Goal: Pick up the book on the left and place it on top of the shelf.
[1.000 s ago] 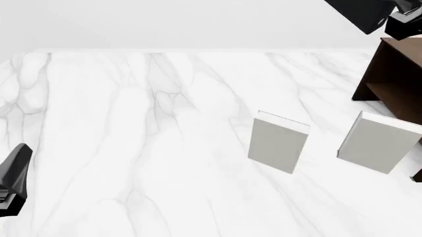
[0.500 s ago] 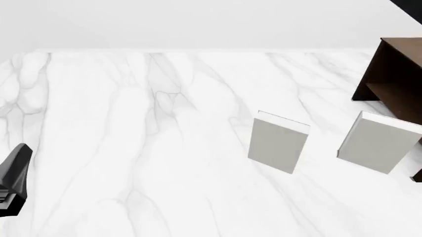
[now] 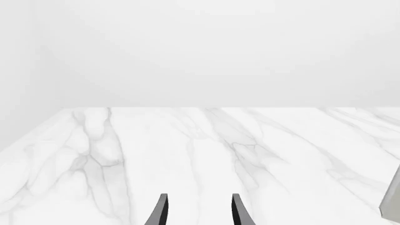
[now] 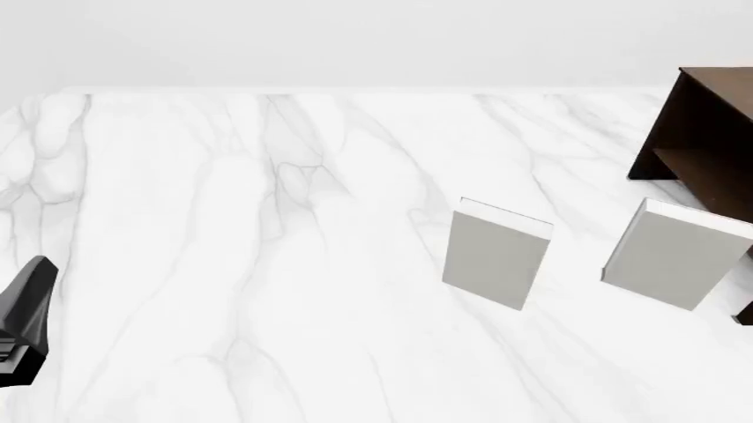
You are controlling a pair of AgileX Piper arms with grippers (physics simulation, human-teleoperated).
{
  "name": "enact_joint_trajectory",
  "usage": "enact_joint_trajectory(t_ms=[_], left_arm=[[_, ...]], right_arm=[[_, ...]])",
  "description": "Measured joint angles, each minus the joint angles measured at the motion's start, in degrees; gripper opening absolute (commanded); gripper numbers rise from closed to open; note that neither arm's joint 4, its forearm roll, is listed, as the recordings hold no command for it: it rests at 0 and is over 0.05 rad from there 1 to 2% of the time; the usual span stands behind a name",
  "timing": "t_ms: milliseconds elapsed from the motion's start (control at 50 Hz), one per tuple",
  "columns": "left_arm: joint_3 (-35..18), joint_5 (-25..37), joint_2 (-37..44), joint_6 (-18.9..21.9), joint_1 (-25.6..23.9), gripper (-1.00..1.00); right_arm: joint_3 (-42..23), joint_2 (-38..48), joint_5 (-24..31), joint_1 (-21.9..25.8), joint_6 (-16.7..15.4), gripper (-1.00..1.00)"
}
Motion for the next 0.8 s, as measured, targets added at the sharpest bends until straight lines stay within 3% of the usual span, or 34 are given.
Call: enact_joint_trajectory(t_ms=[800], left_arm=[[0.0, 0.0, 0.0, 0.0, 0.0, 1.00]], right_arm=[[-0.6, 1.0, 0.1, -8.3, -6.6, -1.00]])
